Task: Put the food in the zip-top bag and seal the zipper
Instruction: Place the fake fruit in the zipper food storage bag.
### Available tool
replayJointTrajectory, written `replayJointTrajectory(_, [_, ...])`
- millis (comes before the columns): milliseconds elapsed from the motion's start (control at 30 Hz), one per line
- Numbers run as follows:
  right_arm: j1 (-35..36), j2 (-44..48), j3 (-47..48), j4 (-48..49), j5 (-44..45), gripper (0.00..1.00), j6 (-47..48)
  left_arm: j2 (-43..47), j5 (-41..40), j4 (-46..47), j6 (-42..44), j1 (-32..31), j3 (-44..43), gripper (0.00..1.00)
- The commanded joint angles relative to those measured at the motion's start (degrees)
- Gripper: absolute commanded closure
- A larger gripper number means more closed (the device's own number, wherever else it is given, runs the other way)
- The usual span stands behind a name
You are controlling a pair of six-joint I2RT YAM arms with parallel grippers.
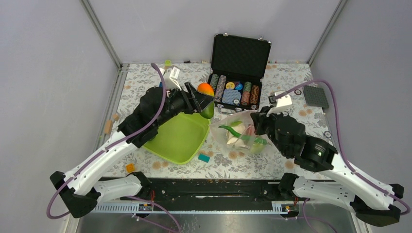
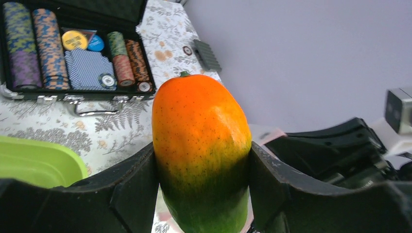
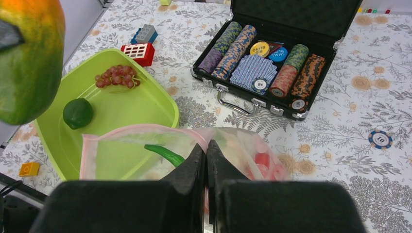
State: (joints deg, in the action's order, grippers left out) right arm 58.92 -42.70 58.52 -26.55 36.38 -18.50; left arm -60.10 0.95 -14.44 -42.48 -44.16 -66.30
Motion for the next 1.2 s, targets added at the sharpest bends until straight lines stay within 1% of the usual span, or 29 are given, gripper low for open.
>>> replayJointTrajectory(0, [-0.3,-3.5,6.0,7.8,1.0,1.0,-0.5,0.4,-0.7,4.0,2.8,-2.2,-3.9,1.0])
replayJointTrajectory(67, [-0.4,-5.3,7.3,7.8,1.4,1.0,-0.5,0.3,-0.7,4.0,3.5,-3.0,-4.3,1.0])
replayJointTrajectory(167, [-0.9,-6.7,7.4,6.7,1.6,1.0,-1.7,0.5,-2.9,4.1,5.2,-5.0,-4.2,1.0])
replayJointTrajectory(200, [-1.7,-7.3,6.3,4.2,1.1,1.0,-4.3,0.6,-4.6,4.2,7.4,-7.6,-3.6,1.0])
replayJointTrajectory(233, [-2.1,-7.2,5.2,3.4,0.6,1.0,-5.6,0.4,-6.4,4.5,8.1,-8.5,-3.2,1.0])
replayJointTrajectory(333, [-3.3,-6.0,2.2,2.4,-1.7,1.0,-9.3,-0.8,-8.9,7.3,8.4,-10.6,-1.5,1.0])
replayJointTrajectory(433, [-4.7,-4.8,-0.2,0.6,-3.0,1.0,-12.9,-2.8,-9.7,10.7,8.7,-12.7,-0.2,1.0])
replayJointTrajectory(533, [-5.5,-3.2,-2.1,-2.1,-3.5,1.0,-18.3,-3.9,-11.7,14.9,10.8,-15.9,1.2,1.0])
replayJointTrajectory(633, [-5.7,-1.7,-3.3,-1.0,-5.2,1.0,-19.8,-4.5,-12.9,18.6,13.8,-18.7,2.5,1.0])
replayJointTrajectory(733, [-5.7,-1.4,-2.0,-1.1,-7.7,1.0,-19.4,-4.9,-14.5,20.5,17.6,-20.7,3.4,1.0])
replayJointTrajectory(900, [-5.7,-2.3,0.6,-1.2,-11.9,1.0,-17.9,-5.1,-11.2,25.2,26.3,-22.7,6.6,1.0])
replayJointTrajectory(1033, [-5.7,-3.1,3.5,-2.4,-13.6,1.0,-16.4,-4.7,-9.3,25.2,33.2,-24.1,9.2,1.0])
replayJointTrajectory(1167, [-5.7,-4.4,7.3,-4.2,-17.1,1.0,-14.9,-2.4,-3.0,25.4,38.7,-24.2,12.9,1.0])
